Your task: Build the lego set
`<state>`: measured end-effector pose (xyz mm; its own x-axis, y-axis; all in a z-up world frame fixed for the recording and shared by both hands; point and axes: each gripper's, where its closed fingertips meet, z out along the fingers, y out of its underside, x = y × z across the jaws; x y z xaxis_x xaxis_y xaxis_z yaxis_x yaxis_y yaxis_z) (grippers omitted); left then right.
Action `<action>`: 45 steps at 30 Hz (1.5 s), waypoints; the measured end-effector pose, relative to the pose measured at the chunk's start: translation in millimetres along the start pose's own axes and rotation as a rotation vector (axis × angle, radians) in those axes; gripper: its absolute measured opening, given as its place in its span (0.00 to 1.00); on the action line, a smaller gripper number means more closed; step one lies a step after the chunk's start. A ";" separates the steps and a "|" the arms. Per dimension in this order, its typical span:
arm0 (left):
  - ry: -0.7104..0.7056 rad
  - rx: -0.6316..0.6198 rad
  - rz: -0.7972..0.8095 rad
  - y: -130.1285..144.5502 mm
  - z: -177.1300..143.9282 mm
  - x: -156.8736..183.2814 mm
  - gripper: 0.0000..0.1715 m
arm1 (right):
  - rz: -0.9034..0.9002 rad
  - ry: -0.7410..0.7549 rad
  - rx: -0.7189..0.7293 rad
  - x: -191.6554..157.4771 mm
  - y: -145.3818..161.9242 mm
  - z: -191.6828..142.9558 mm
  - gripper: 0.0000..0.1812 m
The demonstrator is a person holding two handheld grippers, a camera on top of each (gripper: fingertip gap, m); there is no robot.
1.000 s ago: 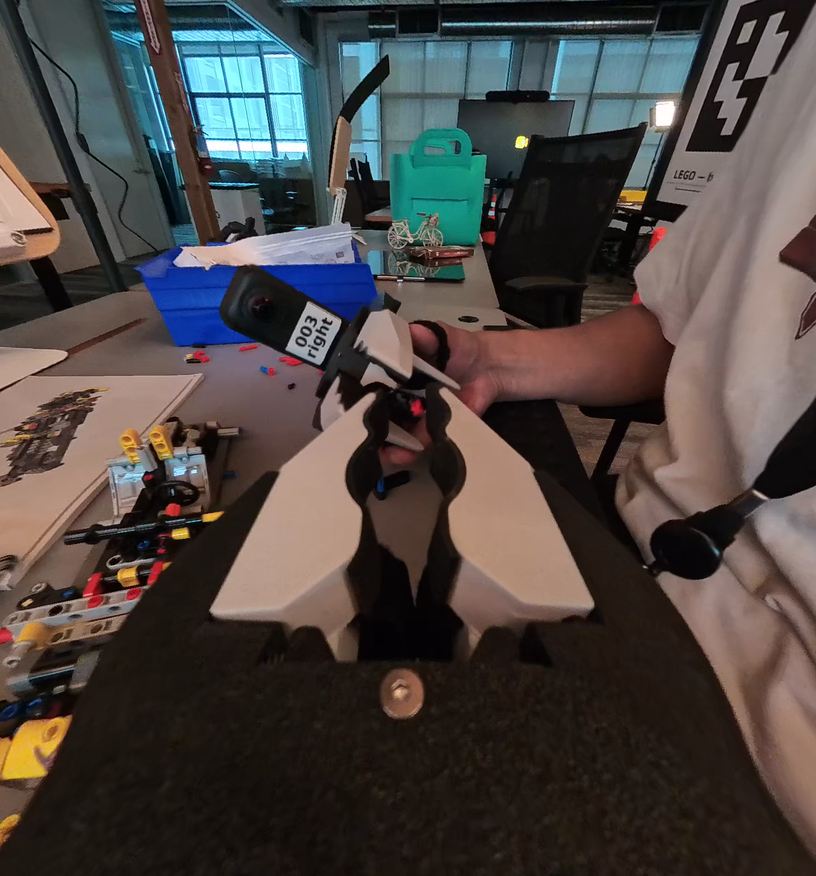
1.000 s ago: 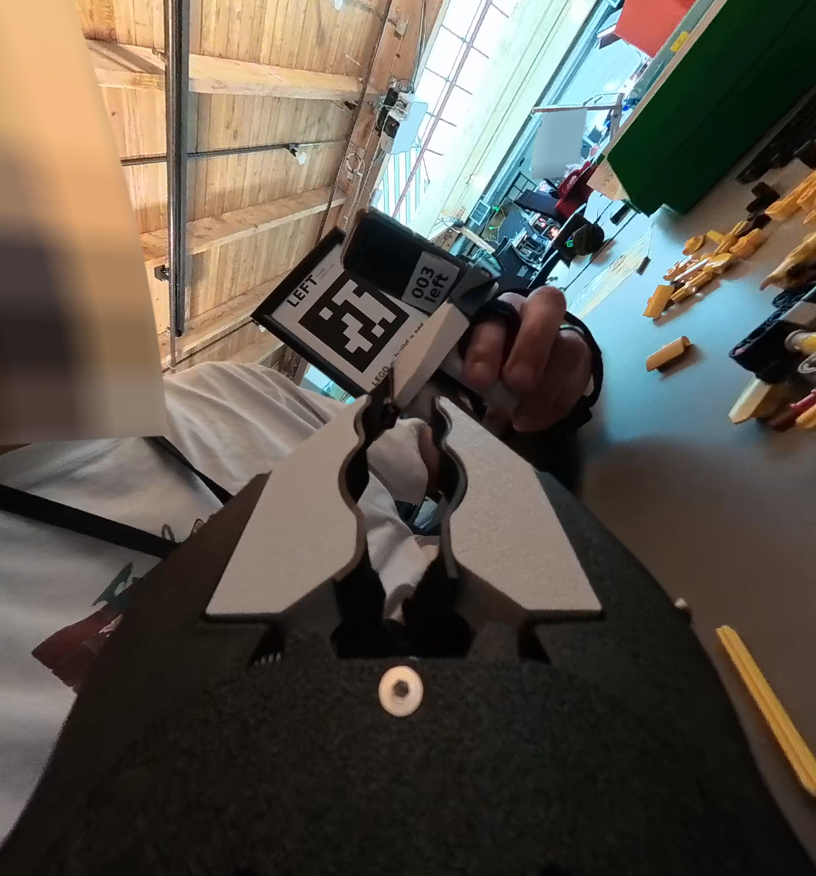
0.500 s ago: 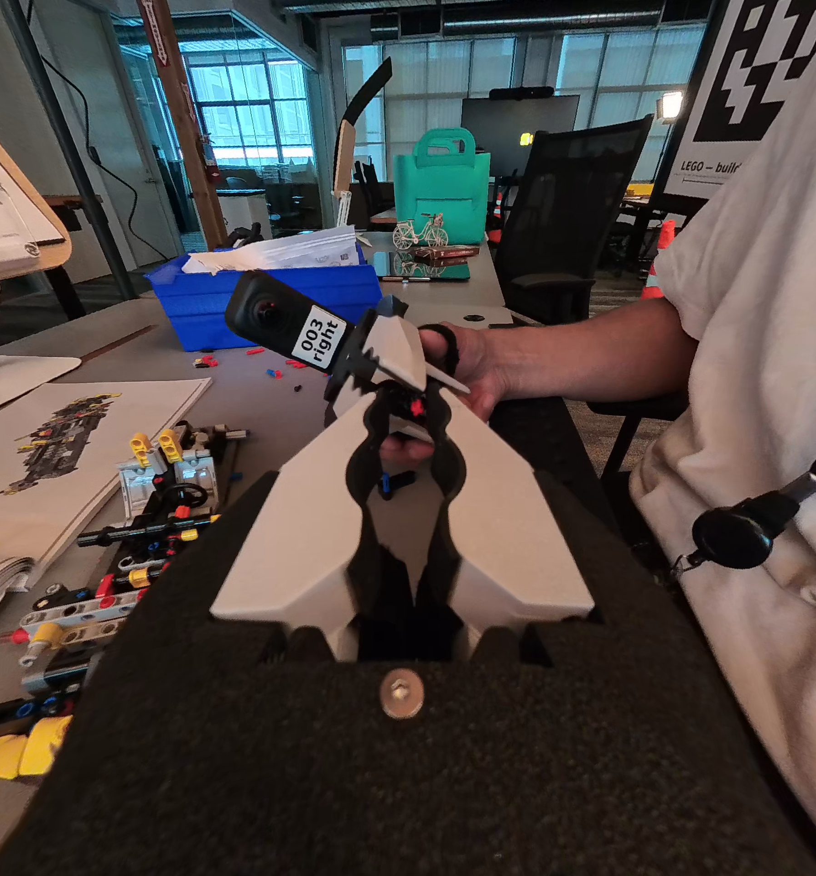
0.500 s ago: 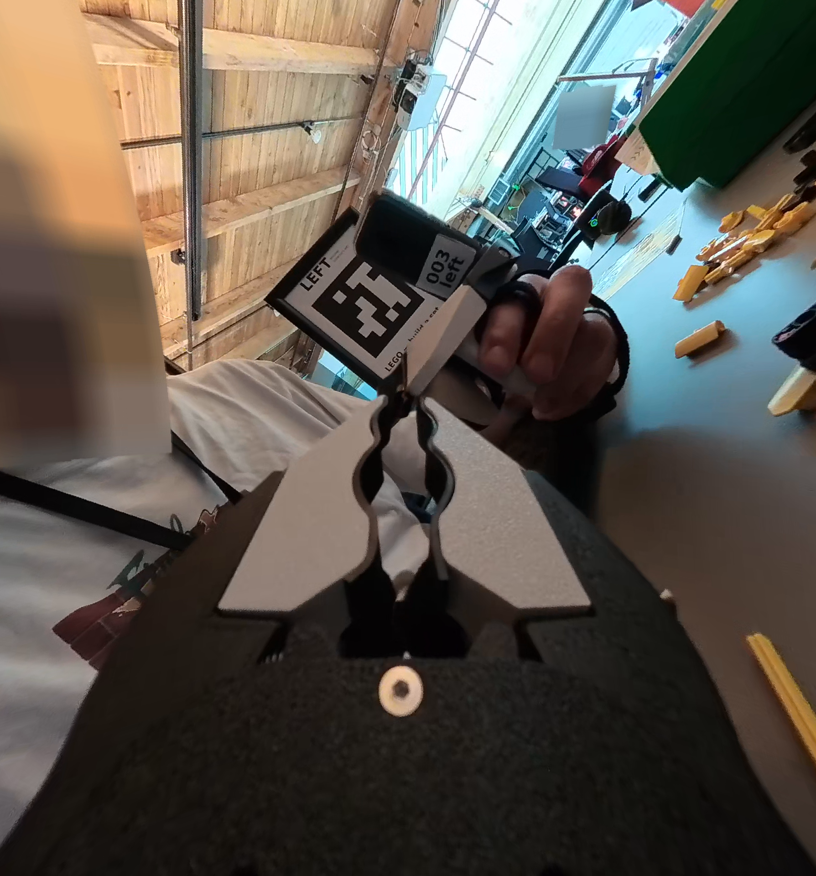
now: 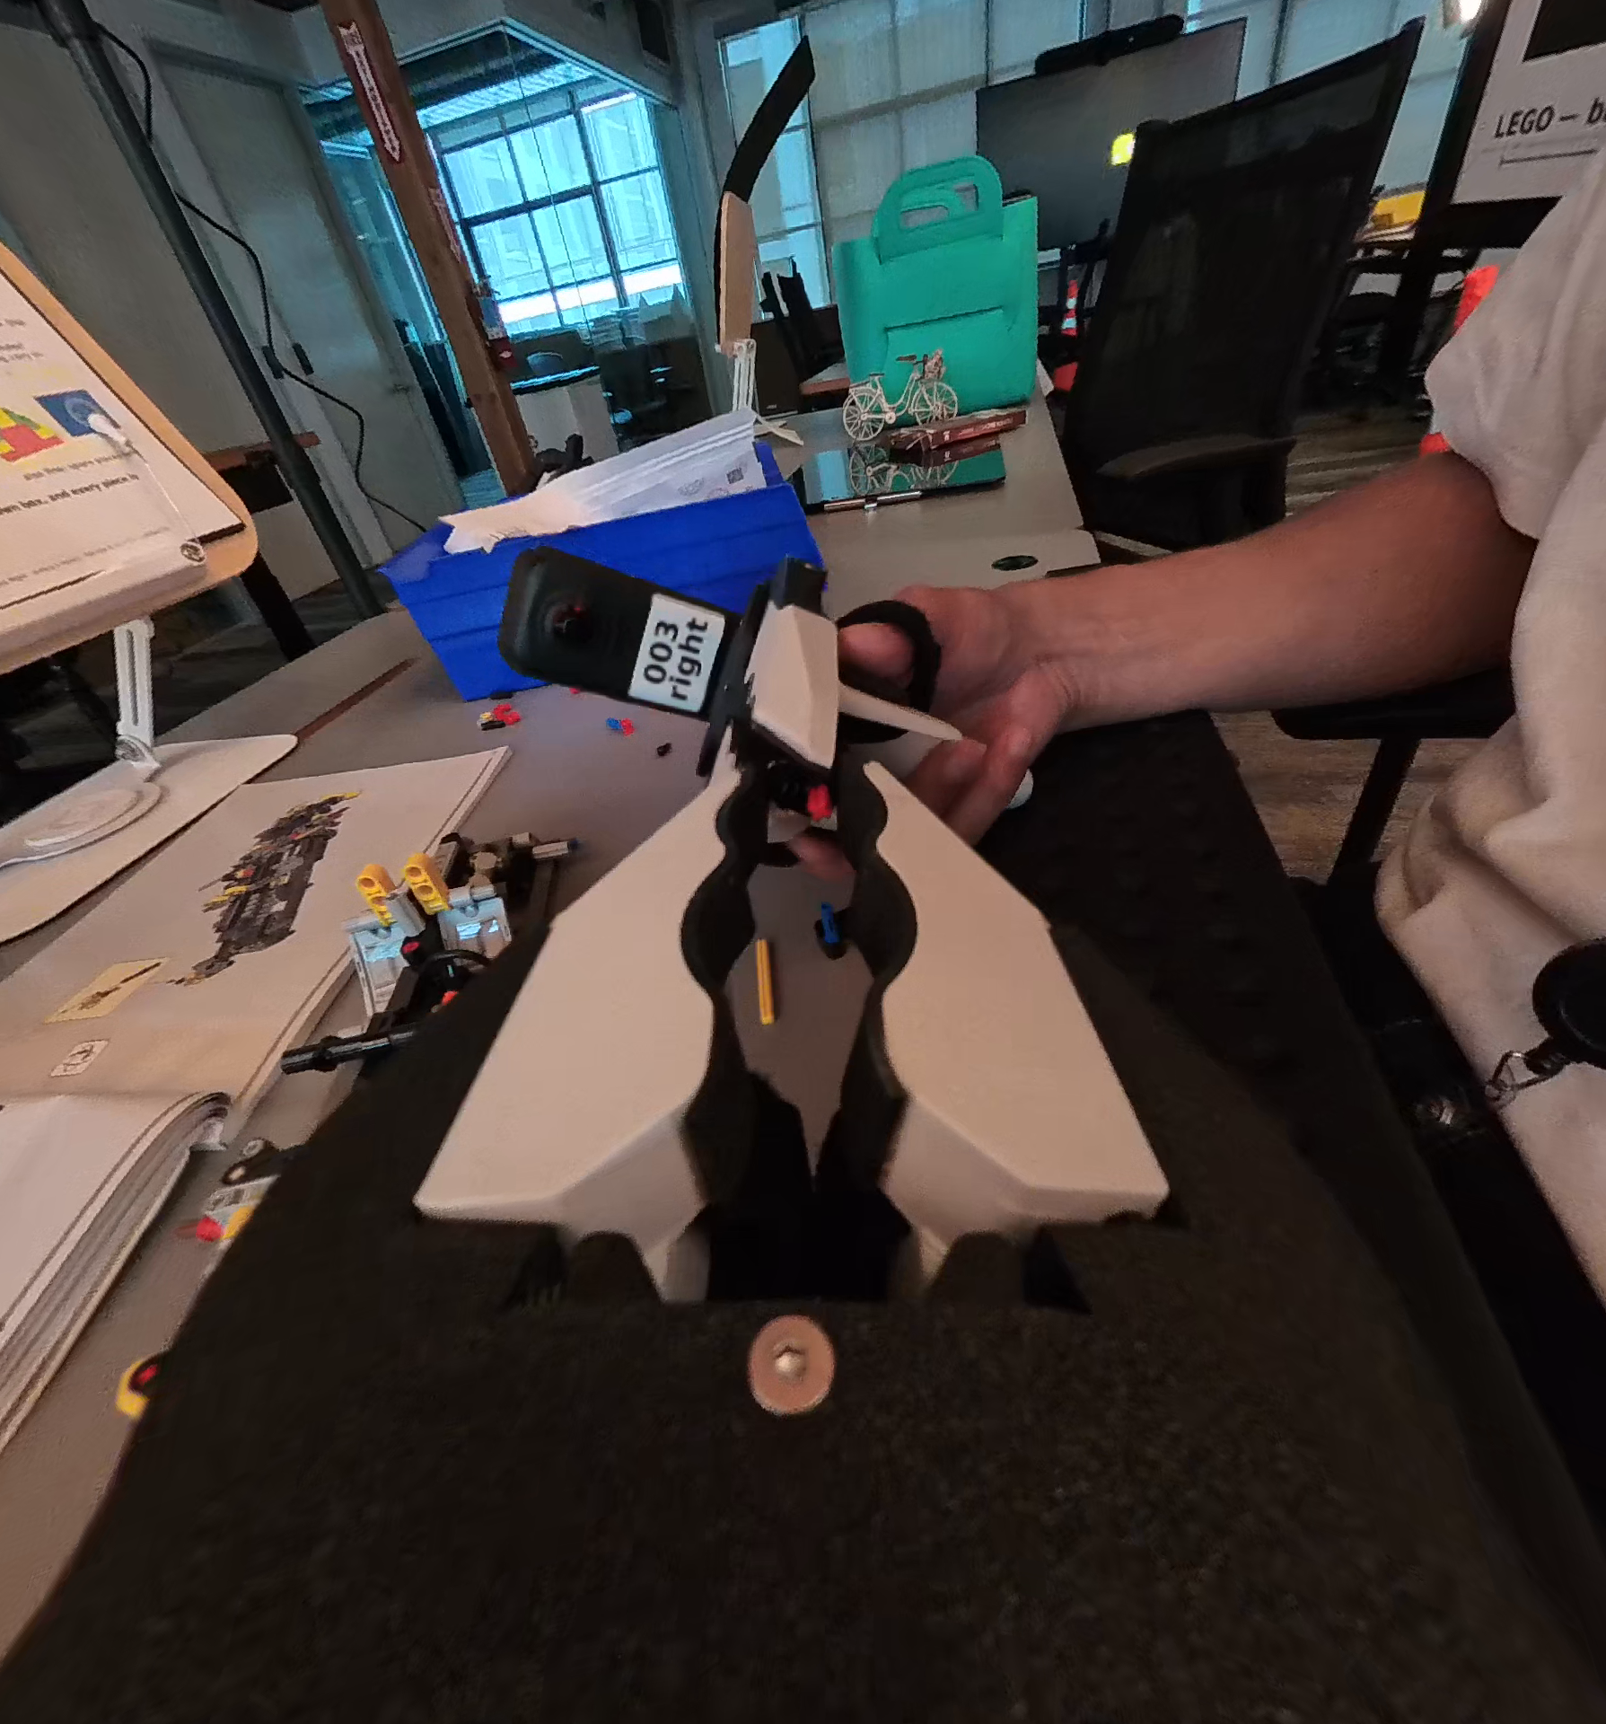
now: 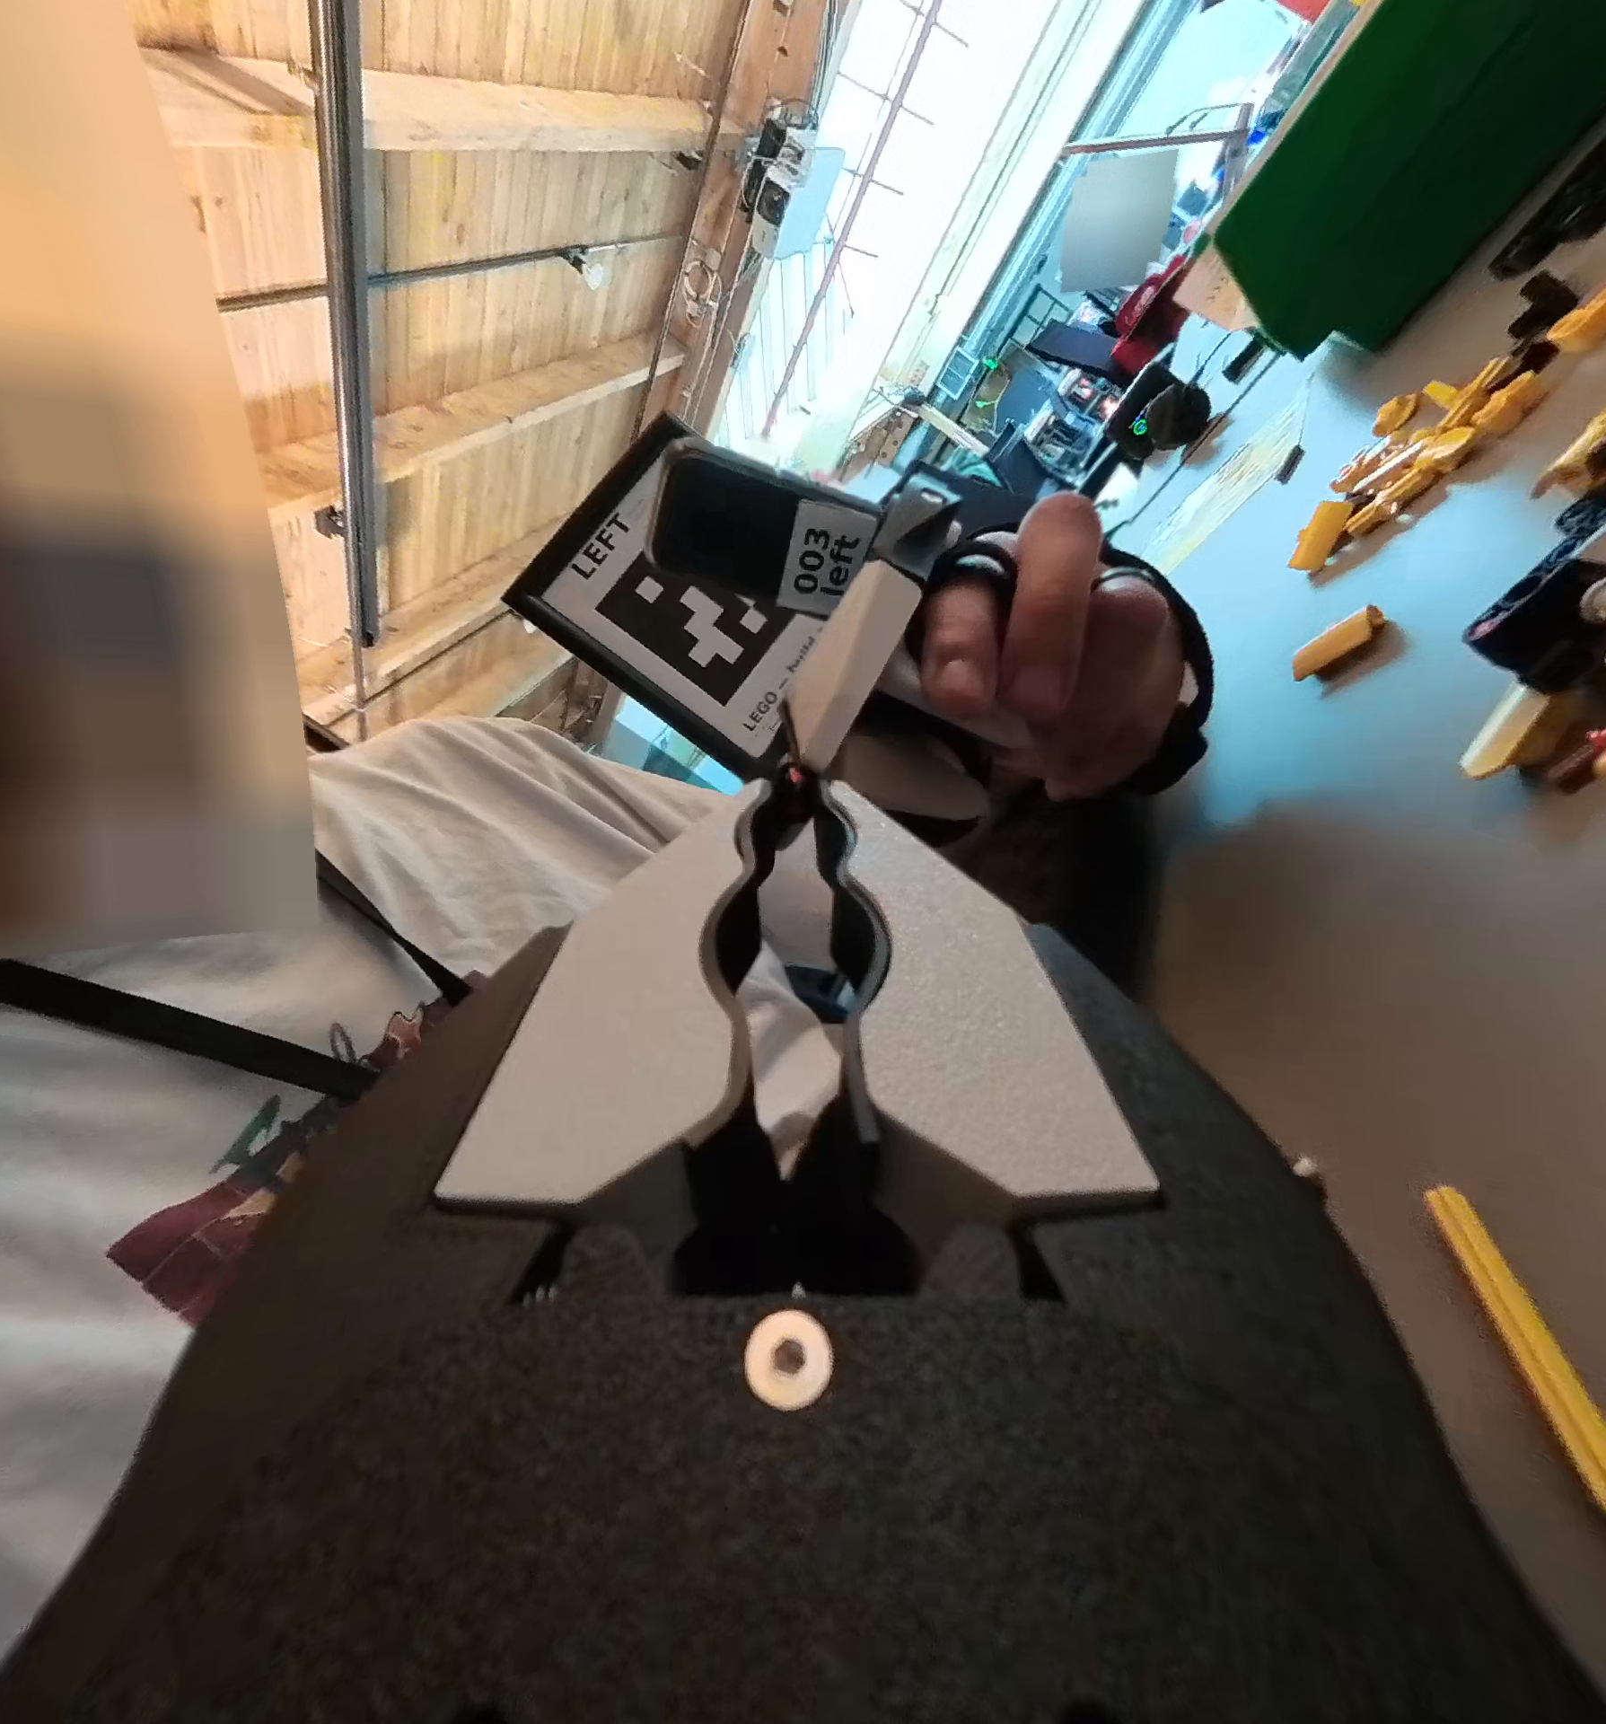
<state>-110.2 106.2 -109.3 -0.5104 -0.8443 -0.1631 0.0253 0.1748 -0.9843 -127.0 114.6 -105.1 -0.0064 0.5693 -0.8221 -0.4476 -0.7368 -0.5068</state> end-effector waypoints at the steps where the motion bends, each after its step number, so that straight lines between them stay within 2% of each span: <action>1: -0.003 0.003 0.012 -0.1 0.4 0.3 0.07 | 0.007 -0.006 -0.006 -0.3 0.5 -0.3 0.03; 8: -0.058 -0.020 0.137 3.4 3.1 -0.6 0.07 | 0.073 -0.035 0.011 0.4 -2.1 -1.7 0.05; 15: -0.088 -0.055 0.098 7.2 4.6 -7.3 0.07 | 0.050 0.020 0.038 6.7 -6.2 -4.1 0.04; 20: -0.085 -0.096 0.042 15.0 7.7 -9.1 0.08 | 0.014 0.126 0.012 16.2 -5.0 -11.5 0.03; 23: -0.094 -0.094 -0.030 16.6 6.8 -13.6 0.13 | -0.058 0.285 0.039 19.5 -10.9 -40.1 0.03; 25: 0.006 -0.163 -0.143 29.4 14.0 -3.5 0.06 | -0.151 0.449 0.089 19.0 -16.9 -73.0 0.03; 26: 0.058 -0.215 -0.194 37.0 19.8 2.7 0.07 | -0.197 0.511 0.120 15.2 -19.1 -88.9 0.03; 28: 0.062 -0.364 -0.244 56.6 33.0 3.2 0.09 | -0.288 0.603 0.175 5.7 -19.7 -115.0 0.03; 29: 0.106 -0.430 -0.256 62.3 38.6 10.3 0.14 | -0.340 0.624 0.194 -0.6 -17.7 -122.7 0.03; 32: 0.195 -0.472 -0.237 55.3 46.9 26.5 0.16 | -0.459 0.615 0.250 -24.4 -11.5 -129.4 0.03; 35: 0.255 -0.562 -0.137 59.2 50.4 37.3 0.14 | -0.558 0.558 0.324 -45.5 -10.1 -130.7 0.03; 38: 0.313 -0.697 -0.137 68.2 60.8 46.3 0.07 | -0.567 0.547 0.339 -48.1 -12.2 -133.1 0.03; 41: 0.319 -0.815 -0.193 76.9 69.8 49.8 0.07 | -0.540 0.523 0.351 -48.1 -13.6 -135.2 0.03; 43: 0.339 -0.869 -0.122 83.2 70.9 50.6 0.07 | -0.556 0.506 0.375 -53.9 -13.9 -137.8 0.03; 45: 0.402 -0.872 -0.025 85.3 74.0 53.1 0.07 | -0.567 0.494 0.391 -58.3 -14.1 -140.1 0.03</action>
<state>-71.6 38.9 -206.9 -0.7630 -0.6442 0.0522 -0.5549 0.6115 -0.5641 5.0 40.7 -86.4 0.6630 0.5228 -0.5359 -0.5431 -0.1568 -0.8249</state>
